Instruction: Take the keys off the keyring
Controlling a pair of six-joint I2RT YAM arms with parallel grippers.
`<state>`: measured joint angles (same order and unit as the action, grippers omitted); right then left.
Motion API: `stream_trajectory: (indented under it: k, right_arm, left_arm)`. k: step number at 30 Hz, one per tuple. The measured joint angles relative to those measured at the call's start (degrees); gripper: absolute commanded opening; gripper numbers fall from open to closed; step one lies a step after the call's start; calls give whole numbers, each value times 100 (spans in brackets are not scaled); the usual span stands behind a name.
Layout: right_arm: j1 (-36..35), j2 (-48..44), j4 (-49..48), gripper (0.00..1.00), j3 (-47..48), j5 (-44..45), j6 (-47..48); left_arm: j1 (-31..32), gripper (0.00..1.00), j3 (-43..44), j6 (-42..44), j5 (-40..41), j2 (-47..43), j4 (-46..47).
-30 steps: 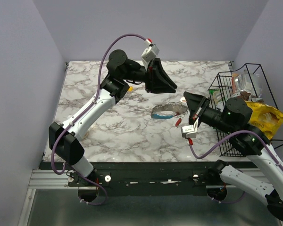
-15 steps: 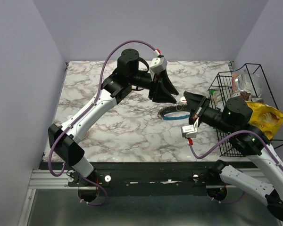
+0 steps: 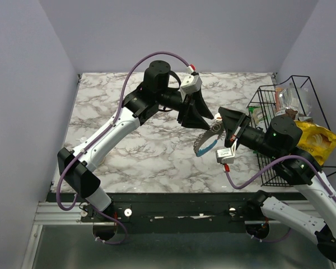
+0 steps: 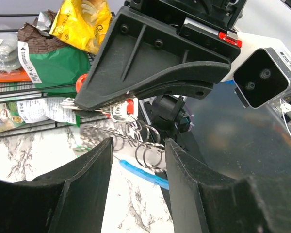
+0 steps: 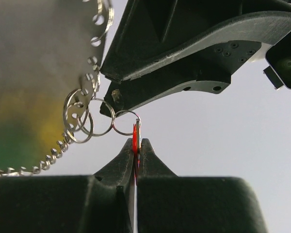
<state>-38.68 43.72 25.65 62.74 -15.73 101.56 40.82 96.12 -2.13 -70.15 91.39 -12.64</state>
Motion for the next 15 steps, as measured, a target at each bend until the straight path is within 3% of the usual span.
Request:
stream_trajectory:
  k: [15]
  right_arm:
    - [0, 0, -48, 1, 0, 0, 0]
  left_arm:
    - [199, 52, 267, 138, 15, 22, -251]
